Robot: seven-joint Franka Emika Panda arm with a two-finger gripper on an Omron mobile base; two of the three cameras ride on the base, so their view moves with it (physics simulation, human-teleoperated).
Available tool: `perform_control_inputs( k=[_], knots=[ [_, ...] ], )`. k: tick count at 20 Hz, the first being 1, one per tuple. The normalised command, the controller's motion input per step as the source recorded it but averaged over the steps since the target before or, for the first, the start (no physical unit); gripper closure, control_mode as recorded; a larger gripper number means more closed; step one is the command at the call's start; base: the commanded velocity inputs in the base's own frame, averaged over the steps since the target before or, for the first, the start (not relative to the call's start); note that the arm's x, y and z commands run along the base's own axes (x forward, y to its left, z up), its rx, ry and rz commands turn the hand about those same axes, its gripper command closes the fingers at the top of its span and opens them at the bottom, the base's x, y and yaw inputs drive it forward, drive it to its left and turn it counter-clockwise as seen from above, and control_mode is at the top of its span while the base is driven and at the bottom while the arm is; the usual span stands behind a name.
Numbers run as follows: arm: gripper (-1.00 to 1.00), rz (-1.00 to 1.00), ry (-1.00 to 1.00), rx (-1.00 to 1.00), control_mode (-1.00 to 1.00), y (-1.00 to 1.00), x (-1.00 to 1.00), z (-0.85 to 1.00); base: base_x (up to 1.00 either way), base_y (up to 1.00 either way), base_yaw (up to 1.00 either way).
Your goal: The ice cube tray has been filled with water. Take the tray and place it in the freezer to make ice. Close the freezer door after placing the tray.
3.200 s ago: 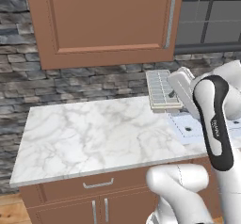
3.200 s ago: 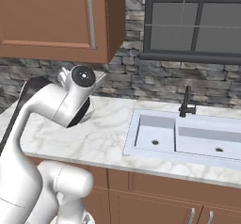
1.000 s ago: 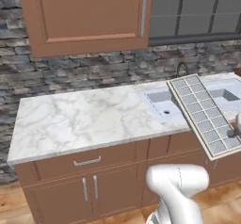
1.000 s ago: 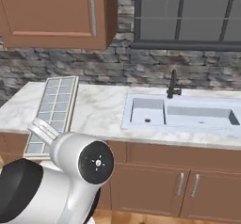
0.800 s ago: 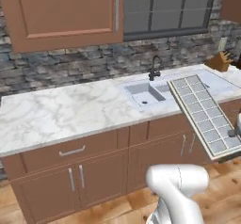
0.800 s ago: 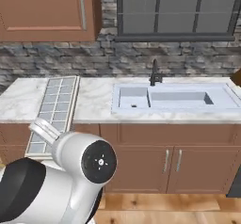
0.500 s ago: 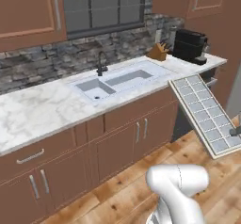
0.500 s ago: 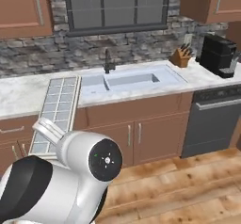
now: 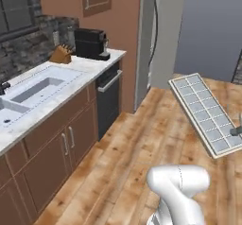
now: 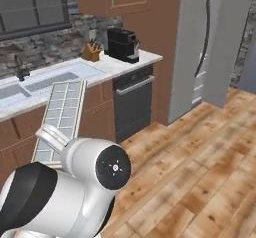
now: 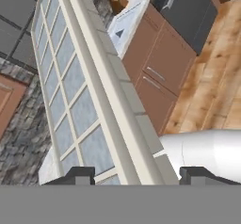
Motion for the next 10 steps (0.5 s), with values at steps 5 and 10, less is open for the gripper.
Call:
perform_control_inputs(
  k=[5, 10],
  knots=[
    [1.00, 0.00, 0.00, 0.00, 1.00, 0.00, 0.00, 0.00, 0.00, -0.16, -0.69],
    [1.00, 0.00, 0.00, 0.00, 1.00, 0.00, 0.00, 0.00, 0.80, 0.00, -0.52]
  ],
)
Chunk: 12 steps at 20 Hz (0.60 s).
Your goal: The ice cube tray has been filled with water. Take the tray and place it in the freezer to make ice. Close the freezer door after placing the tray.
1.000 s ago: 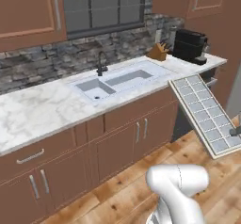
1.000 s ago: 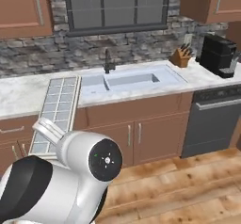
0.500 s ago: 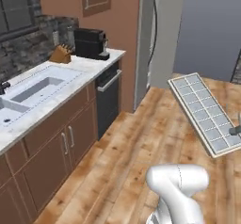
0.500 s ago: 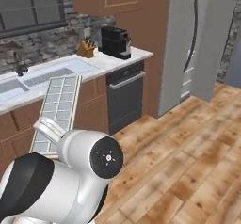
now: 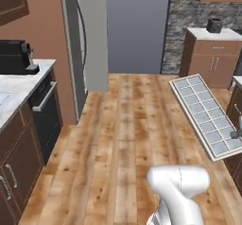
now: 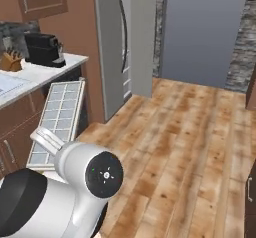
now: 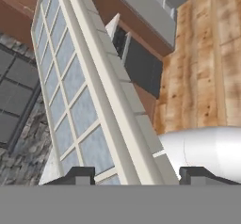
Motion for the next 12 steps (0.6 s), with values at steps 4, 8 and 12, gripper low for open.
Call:
perform_control_inputs(
  k=[4, 8, 12],
  knots=[
    [1.00, 0.00, 0.00, 0.00, 1.00, 0.00, 0.00, 0.00, 1.00, -0.04, -0.42],
    [1.00, 0.00, 0.00, 0.00, 1.00, 0.00, 0.00, 0.00, 1.00, -0.05, -0.34],
    [1.00, 0.00, 0.00, 0.00, 1.00, 0.00, 0.00, 0.00, 1.00, 0.00, -0.25]
  ],
)
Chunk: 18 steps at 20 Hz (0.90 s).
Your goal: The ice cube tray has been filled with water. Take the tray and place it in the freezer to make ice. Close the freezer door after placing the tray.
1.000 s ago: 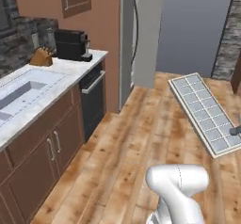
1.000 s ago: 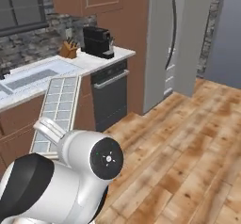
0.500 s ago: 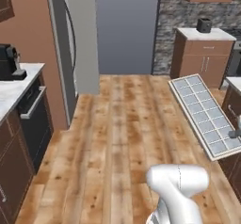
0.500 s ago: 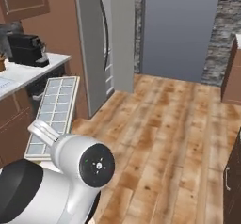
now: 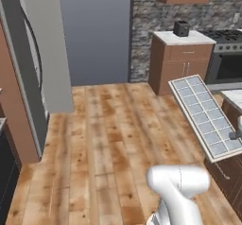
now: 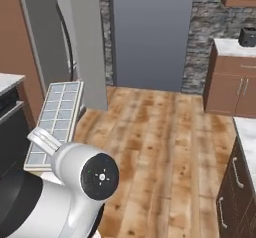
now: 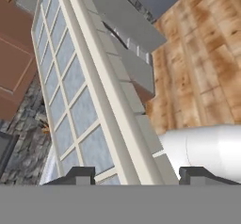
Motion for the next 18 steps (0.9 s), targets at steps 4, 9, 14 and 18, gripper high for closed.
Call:
perform_control_inputs(
  k=[4, 9, 14, 18],
  knots=[
    [1.00, 0.00, 0.00, 0.00, 1.00, 0.00, 0.00, 0.00, 1.00, 0.00, -0.12],
    [1.00, 0.00, 0.00, 0.00, 1.00, 0.00, 0.00, 0.00, 1.00, 0.00, -0.01],
    [1.00, 0.00, 0.00, 0.00, 1.00, 0.00, 0.00, 0.00, 1.00, 0.00, 0.04],
    [1.00, 0.00, 0.00, 0.00, 1.00, 0.00, 0.00, 0.00, 1.00, 0.00, 0.14]
  ],
)
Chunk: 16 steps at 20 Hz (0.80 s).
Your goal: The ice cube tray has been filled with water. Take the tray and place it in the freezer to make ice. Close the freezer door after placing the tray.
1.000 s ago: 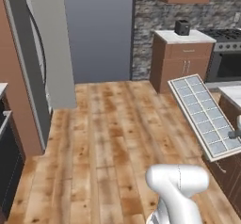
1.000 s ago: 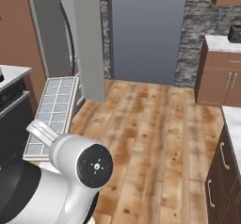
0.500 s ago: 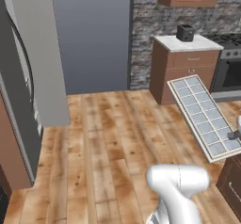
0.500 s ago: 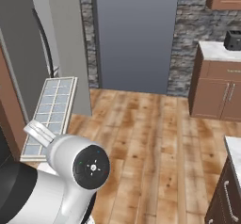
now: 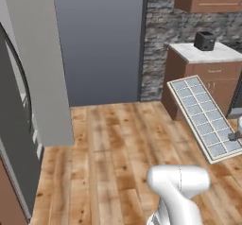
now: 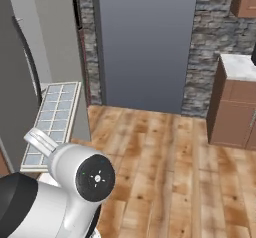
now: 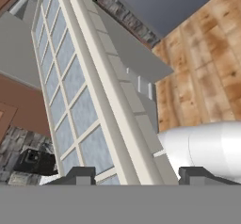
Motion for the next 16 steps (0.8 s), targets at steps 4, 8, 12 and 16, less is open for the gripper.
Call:
perform_control_inputs(
  k=[4, 8, 12, 16],
  knots=[
    [1.00, 0.00, 0.00, 0.00, 1.00, 0.00, 0.00, 0.00, 1.00, 0.00, 0.19],
    [1.00, 0.00, 0.00, 0.00, 1.00, 0.00, 0.00, 0.00, 1.00, 0.00, 0.30],
    [1.00, 0.00, 0.00, 0.00, 1.00, 0.00, 0.00, 0.00, 1.00, -0.02, 0.45],
    [1.00, 0.00, 0.00, 0.00, 1.00, 0.00, 0.00, 0.00, 0.94, -0.13, 0.55]
  ],
)
